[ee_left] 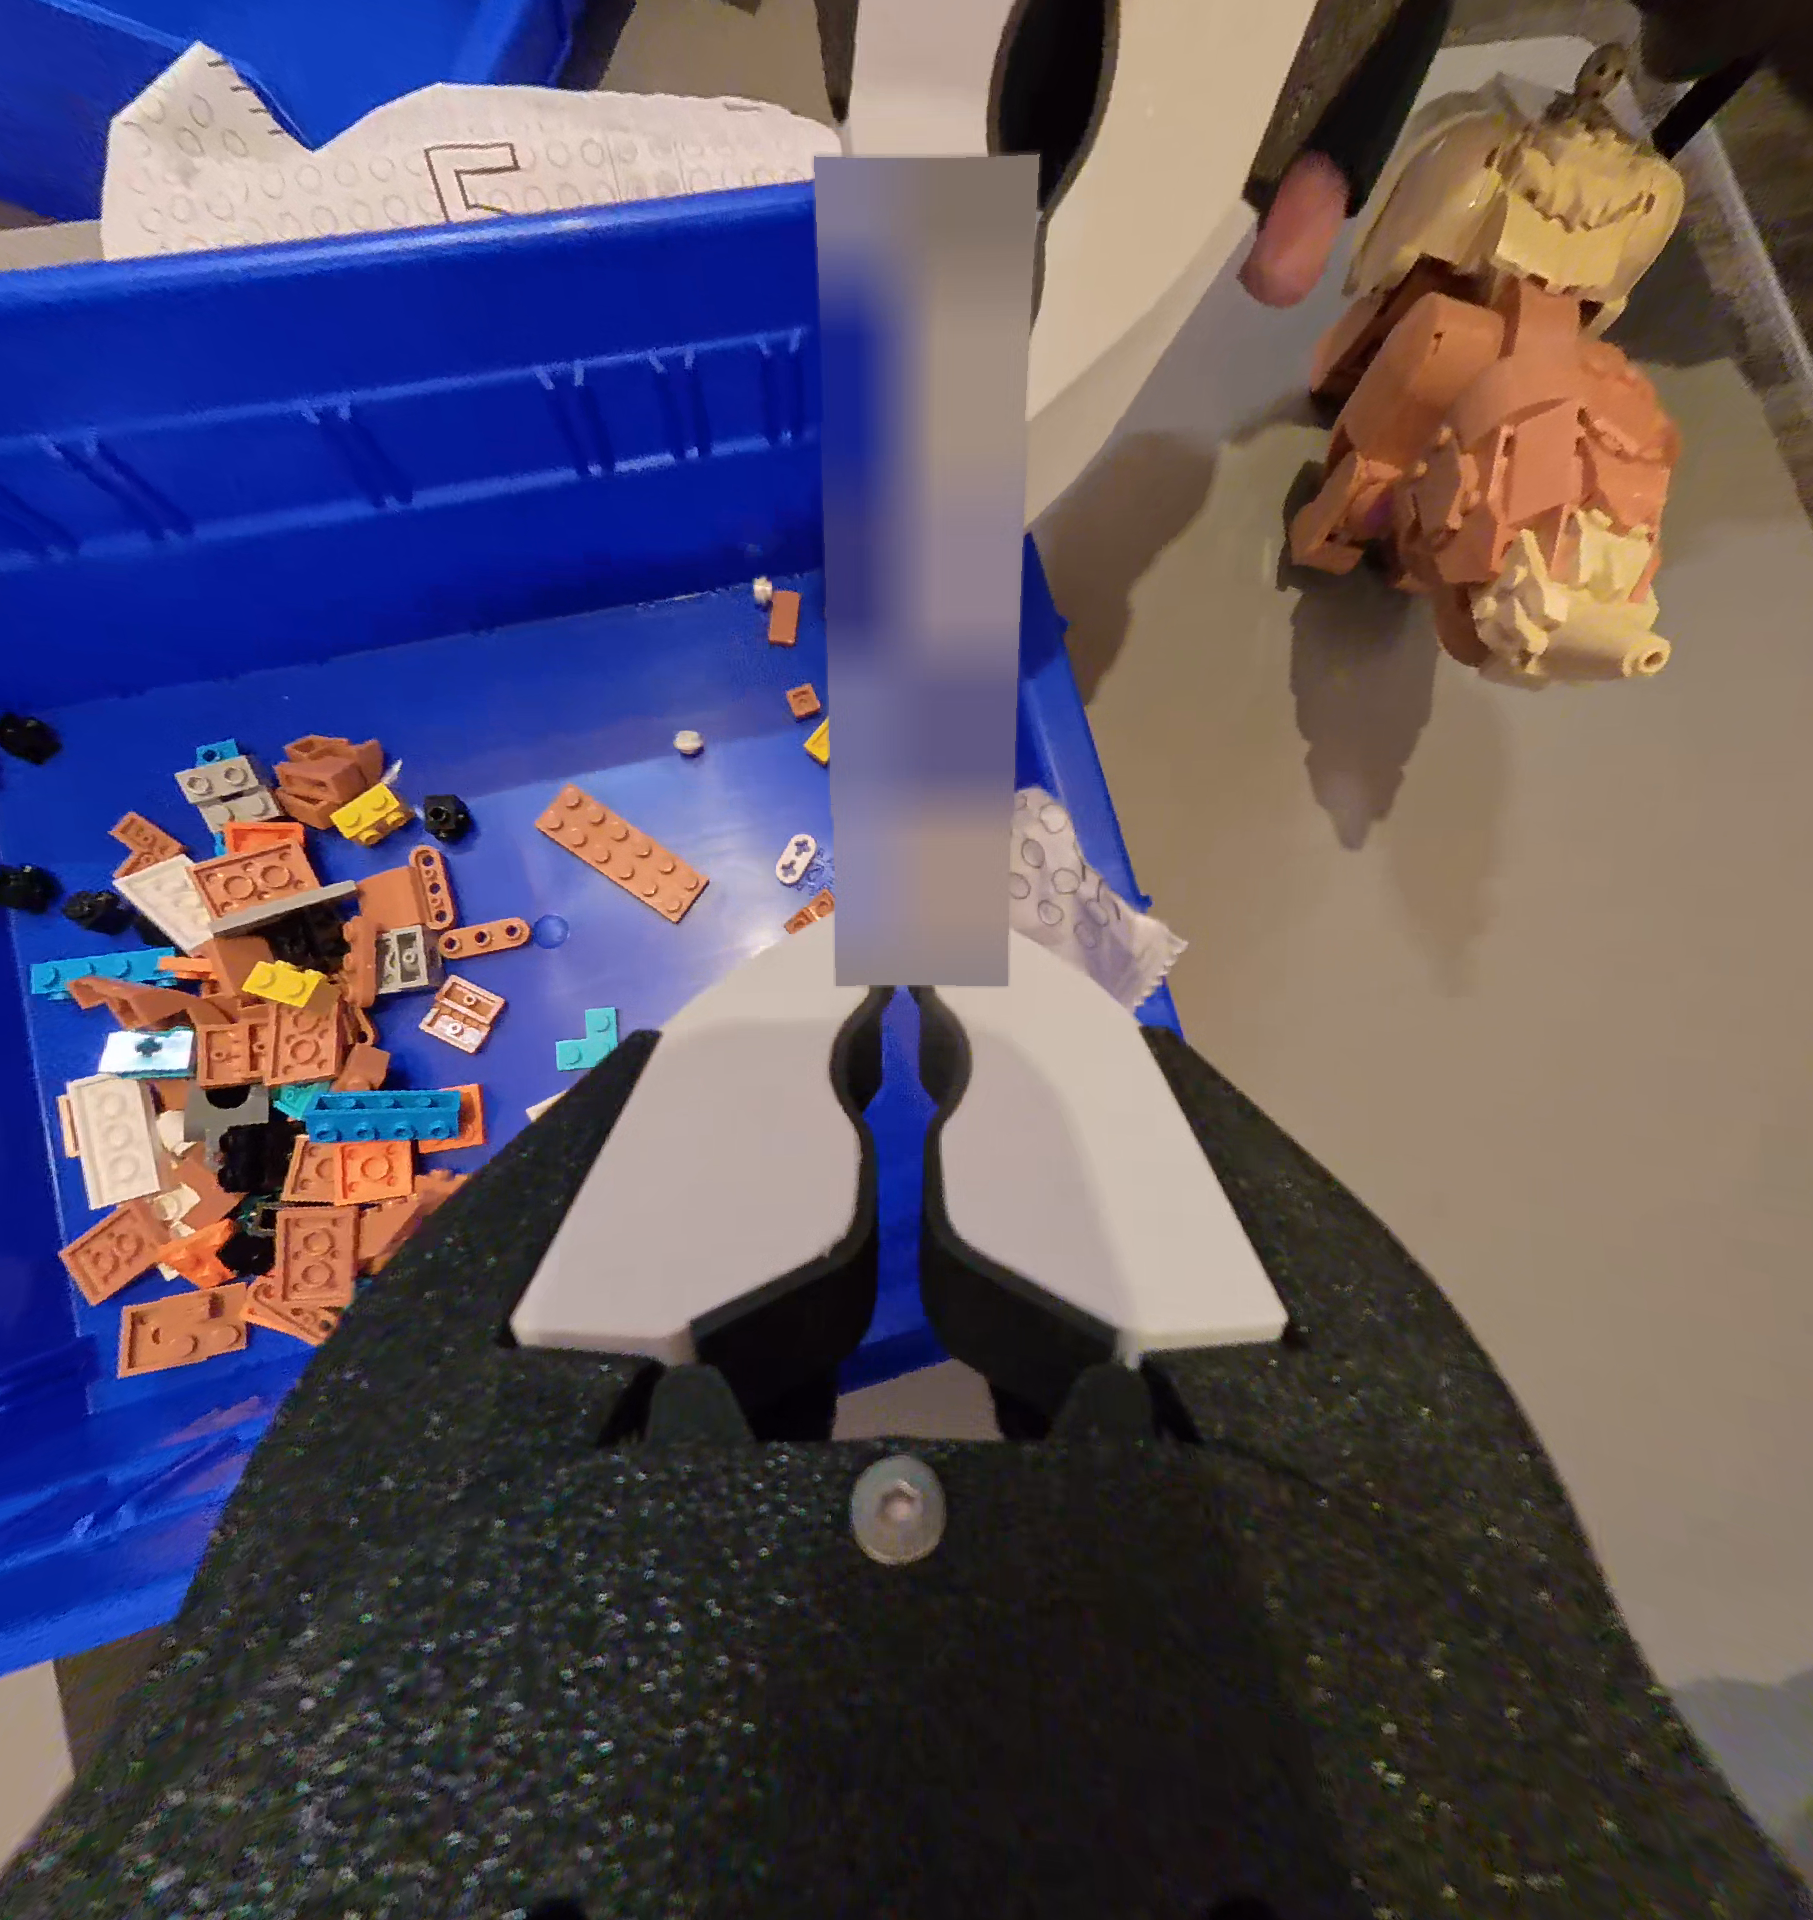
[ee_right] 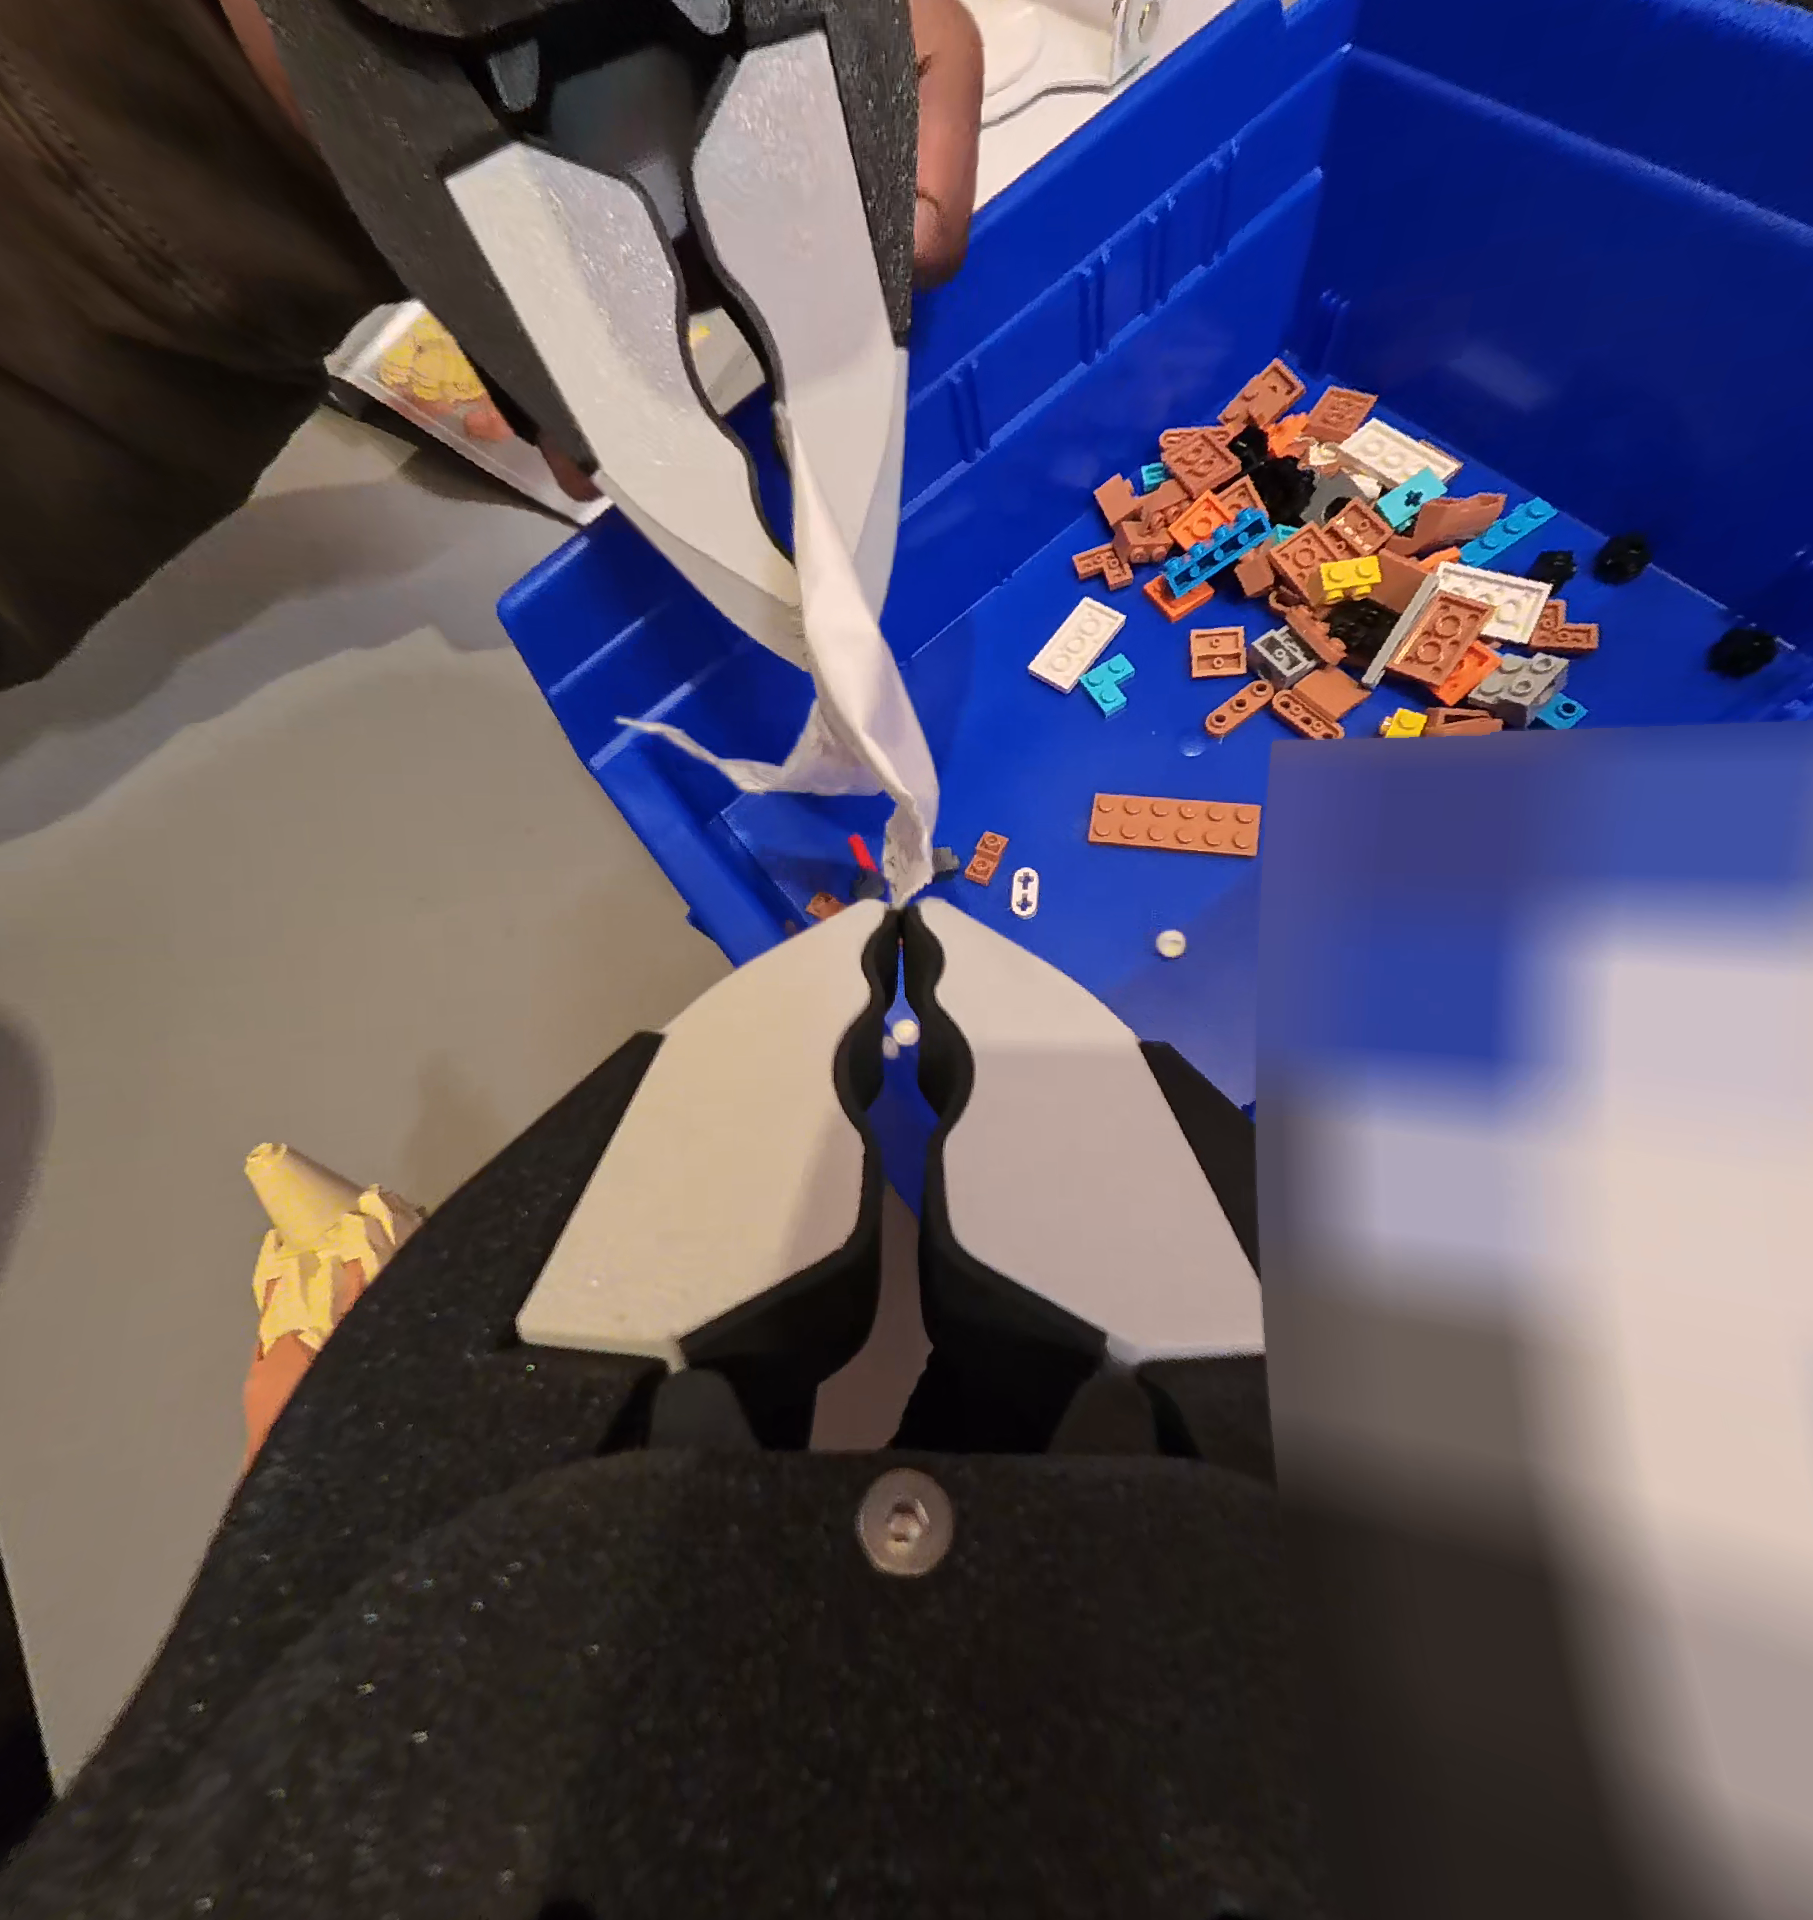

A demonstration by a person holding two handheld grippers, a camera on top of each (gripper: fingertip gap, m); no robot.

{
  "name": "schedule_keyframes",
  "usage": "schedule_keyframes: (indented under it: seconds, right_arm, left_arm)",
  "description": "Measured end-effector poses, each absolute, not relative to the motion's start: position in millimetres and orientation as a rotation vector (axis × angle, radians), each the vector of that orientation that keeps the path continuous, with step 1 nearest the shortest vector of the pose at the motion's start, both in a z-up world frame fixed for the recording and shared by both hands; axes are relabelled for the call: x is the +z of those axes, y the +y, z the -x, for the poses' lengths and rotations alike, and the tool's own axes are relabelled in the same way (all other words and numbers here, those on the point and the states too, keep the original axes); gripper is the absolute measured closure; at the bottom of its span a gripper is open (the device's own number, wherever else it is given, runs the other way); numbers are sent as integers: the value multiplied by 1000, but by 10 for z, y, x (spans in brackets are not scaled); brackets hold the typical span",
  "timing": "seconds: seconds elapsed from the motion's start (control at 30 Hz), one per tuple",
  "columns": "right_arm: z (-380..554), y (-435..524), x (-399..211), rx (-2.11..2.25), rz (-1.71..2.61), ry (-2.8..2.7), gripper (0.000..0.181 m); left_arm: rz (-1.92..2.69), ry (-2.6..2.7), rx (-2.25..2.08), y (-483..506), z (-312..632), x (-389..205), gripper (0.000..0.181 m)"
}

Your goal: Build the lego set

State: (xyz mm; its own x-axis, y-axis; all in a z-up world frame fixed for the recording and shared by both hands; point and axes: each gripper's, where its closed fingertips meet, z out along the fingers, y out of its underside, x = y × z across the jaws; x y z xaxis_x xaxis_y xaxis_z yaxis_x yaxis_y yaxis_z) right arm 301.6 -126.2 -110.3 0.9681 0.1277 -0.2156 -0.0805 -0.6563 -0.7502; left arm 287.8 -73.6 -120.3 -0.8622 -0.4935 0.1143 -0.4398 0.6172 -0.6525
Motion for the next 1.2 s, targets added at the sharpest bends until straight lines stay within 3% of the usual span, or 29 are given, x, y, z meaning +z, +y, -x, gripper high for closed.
schedule_keyframes:
  seconds: [0.63,1.2]
  right_arm:
    - [-2972,-1263,-1154,305,2310,-67,181]
    - [-2930,-1271,-1091,361,2276,-19,181]
  left_arm:
    - [736,2776,-842,-712,-2901,-1262,179]
    - [764,2813,-953,-806,-2834,-1209,177]
